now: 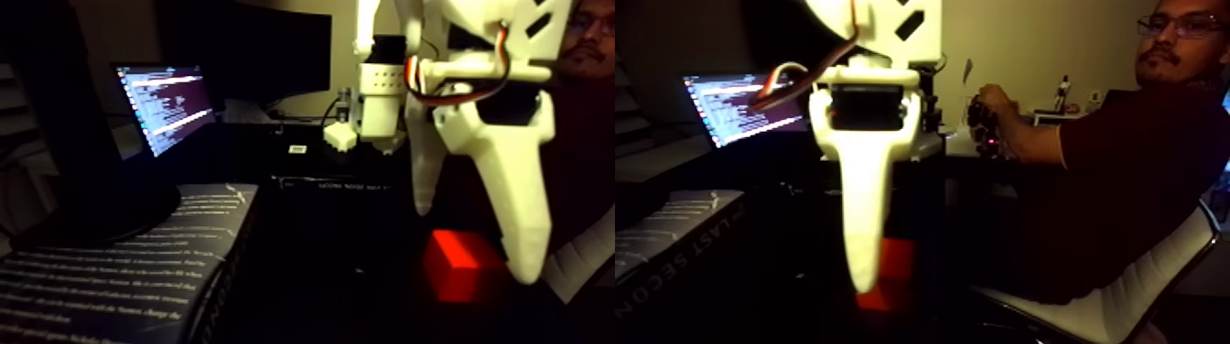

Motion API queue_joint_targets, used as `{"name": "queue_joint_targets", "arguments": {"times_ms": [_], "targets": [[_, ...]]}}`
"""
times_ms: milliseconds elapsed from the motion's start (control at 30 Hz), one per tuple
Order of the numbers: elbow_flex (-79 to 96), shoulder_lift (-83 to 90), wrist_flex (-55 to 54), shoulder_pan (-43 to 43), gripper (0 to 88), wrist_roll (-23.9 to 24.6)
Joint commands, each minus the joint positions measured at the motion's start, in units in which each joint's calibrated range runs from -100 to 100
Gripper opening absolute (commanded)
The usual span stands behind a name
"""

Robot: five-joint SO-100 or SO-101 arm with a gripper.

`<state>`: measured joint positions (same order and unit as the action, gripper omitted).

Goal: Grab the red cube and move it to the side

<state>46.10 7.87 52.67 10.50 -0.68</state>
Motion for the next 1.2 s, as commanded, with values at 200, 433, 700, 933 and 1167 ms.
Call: {"name": "queue_joint_targets", "arguments": {"times_ms": [200,433,700,933,1167], "targets": [[-1.2,0.1,-0.3,1.0,42.4,1.1],[-1.2,0.1,0.0,2.1,42.3,3.5],[-1.2,0.1,0.0,1.8,42.3,7.7],[-1.2,-0.4,-0.1,1.8,42.3,8.9],[-3.5,-3.2,-0.2,1.5,42.3,8.9]]}}
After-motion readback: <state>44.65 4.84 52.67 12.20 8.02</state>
